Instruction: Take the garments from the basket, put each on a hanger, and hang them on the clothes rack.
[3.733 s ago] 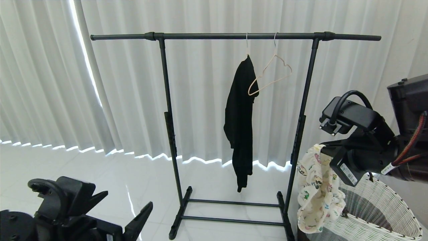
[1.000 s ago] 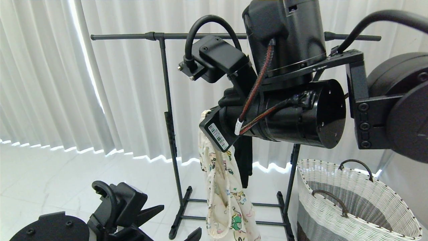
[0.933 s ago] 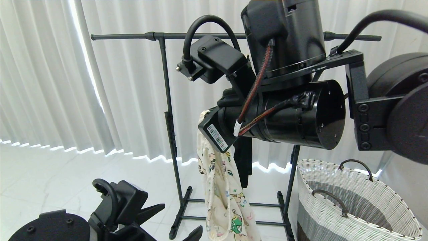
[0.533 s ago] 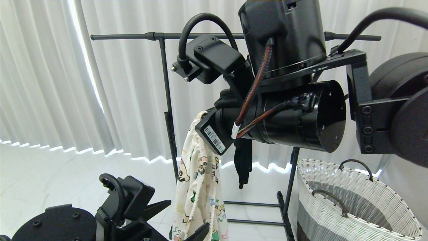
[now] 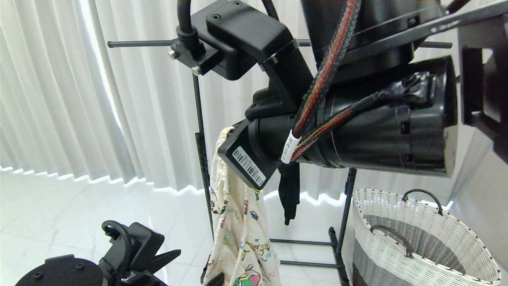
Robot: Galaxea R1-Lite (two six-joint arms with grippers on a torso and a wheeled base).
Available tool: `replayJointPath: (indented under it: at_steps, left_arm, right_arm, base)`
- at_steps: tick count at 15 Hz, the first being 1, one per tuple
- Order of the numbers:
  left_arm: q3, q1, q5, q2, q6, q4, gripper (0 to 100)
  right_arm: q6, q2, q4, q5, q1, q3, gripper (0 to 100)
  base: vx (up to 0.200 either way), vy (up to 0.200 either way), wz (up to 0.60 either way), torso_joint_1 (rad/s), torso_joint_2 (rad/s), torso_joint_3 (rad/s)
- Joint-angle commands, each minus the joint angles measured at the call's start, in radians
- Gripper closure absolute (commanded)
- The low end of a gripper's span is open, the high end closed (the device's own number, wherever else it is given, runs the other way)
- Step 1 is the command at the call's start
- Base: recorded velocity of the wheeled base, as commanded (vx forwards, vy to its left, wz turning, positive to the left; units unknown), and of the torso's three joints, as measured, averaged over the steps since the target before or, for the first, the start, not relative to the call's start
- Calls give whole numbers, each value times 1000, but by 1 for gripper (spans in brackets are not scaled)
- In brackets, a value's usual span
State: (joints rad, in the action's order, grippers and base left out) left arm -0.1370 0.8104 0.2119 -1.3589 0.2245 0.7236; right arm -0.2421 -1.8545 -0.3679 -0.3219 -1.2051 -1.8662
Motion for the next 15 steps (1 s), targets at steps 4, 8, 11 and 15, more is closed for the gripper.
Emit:
replayJointPath:
  at_steps: [4, 8, 11, 15]
  left_arm:
    - [7, -4, 3, 27, -4, 0, 100]
    - [25, -4, 3, 50, -22, 0, 100]
    - [45, -33, 4, 86, -177, 0, 100]
    - [-127, -89, -36, 101, -255, -96, 100]
  right_arm:
    - [4, 6, 0, -3, 50, 1, 100]
    - [12, 12, -5, -3, 78, 12, 100]
    - [49, 66, -5, -3, 113, 125, 100]
    - [126, 248, -5, -3, 171, 406, 100]
  base:
    - [0, 0, 0, 0, 0, 0]
    - [0, 0, 0, 0, 0, 0]
    - [0, 0, 0, 0, 0, 0]
    - [0, 0, 0, 0, 0, 0]
